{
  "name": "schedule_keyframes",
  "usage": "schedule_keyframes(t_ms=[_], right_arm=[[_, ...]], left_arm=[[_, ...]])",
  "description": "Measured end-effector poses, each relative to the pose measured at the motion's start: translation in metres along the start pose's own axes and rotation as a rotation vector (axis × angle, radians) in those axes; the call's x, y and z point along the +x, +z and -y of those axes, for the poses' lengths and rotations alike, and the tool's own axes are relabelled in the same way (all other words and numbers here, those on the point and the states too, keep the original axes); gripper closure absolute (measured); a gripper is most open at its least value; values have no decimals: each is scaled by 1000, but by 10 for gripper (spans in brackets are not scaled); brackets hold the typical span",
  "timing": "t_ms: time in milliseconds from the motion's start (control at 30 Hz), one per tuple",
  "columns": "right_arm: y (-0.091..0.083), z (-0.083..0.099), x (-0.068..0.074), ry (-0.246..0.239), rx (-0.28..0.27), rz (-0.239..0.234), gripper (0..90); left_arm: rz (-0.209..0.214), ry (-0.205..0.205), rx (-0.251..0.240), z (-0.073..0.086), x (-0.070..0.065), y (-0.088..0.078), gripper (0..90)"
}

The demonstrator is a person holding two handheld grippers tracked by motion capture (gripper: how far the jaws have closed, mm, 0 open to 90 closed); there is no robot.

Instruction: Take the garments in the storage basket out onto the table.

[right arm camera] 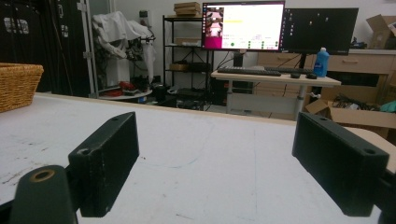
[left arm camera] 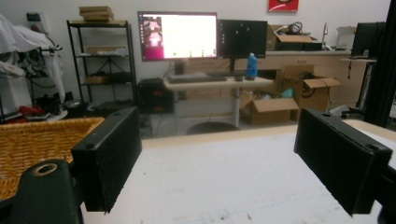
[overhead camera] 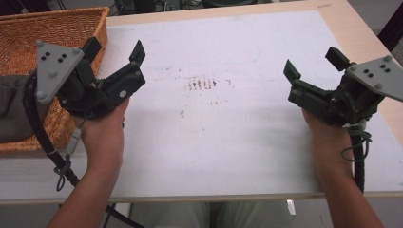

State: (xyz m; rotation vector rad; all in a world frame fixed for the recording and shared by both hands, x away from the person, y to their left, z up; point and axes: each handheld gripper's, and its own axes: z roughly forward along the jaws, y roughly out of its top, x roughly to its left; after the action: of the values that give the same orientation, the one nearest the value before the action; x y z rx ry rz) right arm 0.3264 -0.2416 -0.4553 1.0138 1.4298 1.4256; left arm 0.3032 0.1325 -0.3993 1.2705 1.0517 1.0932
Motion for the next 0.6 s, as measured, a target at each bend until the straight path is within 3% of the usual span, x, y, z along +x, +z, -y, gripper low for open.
schedule_keyframes(t_ms=[200, 233, 267, 400, 600], right_arm=[[0, 0, 0, -1, 0, 0, 146], [0, 0, 0, -1, 0, 0, 146], [0, 0, 0, -1, 0, 1, 147], [0, 0, 0, -3, 1, 0, 146], [0, 0, 1, -6, 1, 1, 146]], left_arm=[[8, 4, -19, -23, 13, -6, 154], [16, -6, -21, -30, 22, -8, 155], [16, -6, -21, -30, 22, -8, 154], [-8, -2, -32, -46, 47, -16, 154], [-12, 2, -1, -55, 78, -22, 154]])
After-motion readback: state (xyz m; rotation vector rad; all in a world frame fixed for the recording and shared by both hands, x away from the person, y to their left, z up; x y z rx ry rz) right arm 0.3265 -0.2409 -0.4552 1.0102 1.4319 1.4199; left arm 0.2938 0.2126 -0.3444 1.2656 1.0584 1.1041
